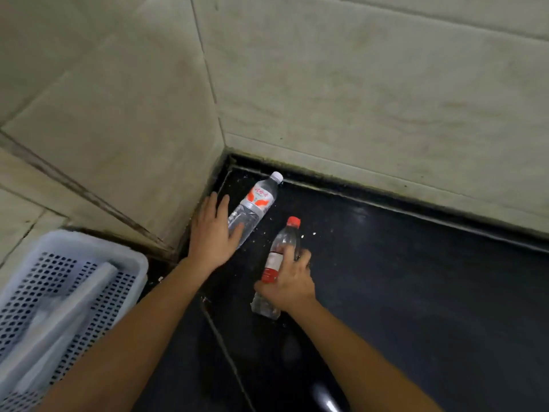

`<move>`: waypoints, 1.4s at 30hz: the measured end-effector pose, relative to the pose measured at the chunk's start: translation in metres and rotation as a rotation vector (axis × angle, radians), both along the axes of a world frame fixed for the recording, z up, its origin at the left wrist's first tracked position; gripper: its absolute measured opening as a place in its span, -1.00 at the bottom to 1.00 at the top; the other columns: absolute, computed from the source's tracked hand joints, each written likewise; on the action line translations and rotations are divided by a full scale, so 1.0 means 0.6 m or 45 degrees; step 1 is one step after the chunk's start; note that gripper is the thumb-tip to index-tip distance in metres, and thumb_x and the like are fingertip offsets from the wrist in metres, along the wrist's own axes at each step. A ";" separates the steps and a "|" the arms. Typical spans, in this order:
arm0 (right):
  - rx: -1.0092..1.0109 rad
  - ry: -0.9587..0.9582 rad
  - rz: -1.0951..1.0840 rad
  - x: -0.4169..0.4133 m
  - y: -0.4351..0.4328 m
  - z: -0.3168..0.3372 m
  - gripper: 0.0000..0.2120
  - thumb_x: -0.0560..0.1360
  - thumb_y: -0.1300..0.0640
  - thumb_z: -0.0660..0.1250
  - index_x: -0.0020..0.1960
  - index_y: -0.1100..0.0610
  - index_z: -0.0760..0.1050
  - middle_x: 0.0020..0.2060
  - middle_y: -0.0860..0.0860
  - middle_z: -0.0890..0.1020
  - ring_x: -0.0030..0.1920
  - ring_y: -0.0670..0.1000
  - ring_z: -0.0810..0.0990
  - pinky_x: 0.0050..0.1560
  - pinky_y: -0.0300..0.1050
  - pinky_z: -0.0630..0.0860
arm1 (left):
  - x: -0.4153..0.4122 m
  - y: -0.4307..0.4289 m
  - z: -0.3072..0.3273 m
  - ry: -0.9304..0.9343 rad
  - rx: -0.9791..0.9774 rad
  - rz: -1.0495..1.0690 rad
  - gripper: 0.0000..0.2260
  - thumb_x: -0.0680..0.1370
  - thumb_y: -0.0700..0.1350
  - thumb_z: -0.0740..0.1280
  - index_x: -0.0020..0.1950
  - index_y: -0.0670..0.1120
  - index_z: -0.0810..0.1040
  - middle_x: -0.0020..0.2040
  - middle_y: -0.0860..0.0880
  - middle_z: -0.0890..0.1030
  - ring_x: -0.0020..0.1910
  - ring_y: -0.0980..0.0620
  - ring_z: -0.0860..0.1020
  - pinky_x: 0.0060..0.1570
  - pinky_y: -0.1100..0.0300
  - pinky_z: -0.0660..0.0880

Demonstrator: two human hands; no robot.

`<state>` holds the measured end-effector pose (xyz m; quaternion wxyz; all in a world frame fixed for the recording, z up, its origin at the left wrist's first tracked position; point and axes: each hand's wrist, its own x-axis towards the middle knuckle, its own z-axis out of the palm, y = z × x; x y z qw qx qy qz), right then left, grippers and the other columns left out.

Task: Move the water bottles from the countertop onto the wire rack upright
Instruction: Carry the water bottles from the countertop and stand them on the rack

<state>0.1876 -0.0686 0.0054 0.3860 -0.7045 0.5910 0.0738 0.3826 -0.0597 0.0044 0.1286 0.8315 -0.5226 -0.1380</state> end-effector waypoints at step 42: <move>-0.305 -1.537 -1.335 -1.041 0.294 0.269 -0.49 0.25 0.20 0.52 0.18 0.18 0.51 -0.13 0.11 0.66 -0.17 0.08 0.64 -0.15 0.01 0.60 | -0.988 0.195 0.307 1.036 -0.673 -0.290 -0.67 0.46 0.01 0.52 0.15 0.15 0.49 -0.06 0.21 0.62 -0.07 0.28 0.58 -0.03 0.20 0.48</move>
